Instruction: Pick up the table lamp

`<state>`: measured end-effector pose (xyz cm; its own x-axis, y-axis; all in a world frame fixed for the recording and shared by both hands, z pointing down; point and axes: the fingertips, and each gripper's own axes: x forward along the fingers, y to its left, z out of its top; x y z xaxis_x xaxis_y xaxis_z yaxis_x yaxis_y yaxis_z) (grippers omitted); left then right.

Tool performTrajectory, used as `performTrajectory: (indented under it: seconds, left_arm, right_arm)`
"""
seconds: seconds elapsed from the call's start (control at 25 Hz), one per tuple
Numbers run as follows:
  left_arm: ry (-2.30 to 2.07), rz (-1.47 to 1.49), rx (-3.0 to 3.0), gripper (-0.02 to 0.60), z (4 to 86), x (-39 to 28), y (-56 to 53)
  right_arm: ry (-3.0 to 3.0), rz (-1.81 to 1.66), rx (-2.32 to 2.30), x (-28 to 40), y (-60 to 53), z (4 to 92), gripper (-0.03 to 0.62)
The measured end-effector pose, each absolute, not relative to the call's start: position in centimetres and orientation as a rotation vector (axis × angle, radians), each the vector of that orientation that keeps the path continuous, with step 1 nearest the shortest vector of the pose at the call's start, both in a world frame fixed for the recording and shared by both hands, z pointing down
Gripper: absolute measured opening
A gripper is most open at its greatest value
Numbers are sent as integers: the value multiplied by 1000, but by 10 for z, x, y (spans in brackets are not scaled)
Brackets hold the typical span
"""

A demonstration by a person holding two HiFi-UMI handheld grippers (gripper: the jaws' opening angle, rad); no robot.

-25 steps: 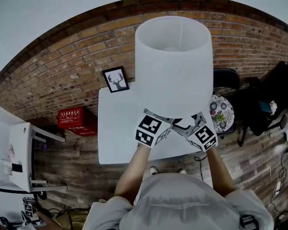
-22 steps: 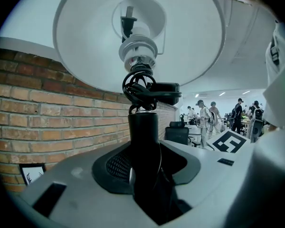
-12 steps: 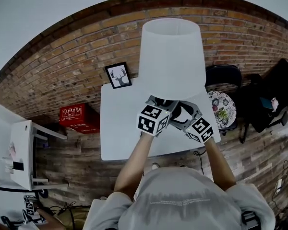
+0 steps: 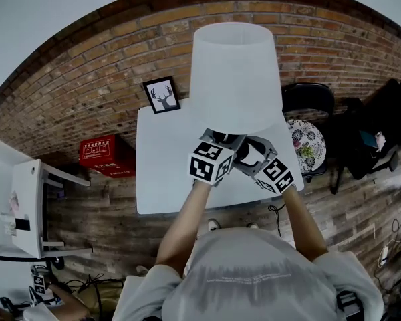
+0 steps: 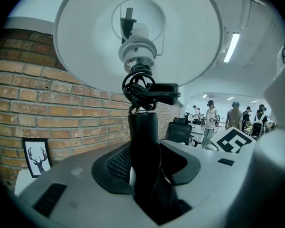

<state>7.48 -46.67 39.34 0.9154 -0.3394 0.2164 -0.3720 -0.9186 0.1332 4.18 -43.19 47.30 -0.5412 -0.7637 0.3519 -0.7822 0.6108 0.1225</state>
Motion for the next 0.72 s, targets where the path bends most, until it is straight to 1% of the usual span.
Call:
performTrajectory:
  seconds: [0.72]
  left_arm:
    - [-567, 254, 2915, 158, 394, 65, -446]
  right_arm:
    - [-2449, 28, 1209, 35, -413, 475, 331]
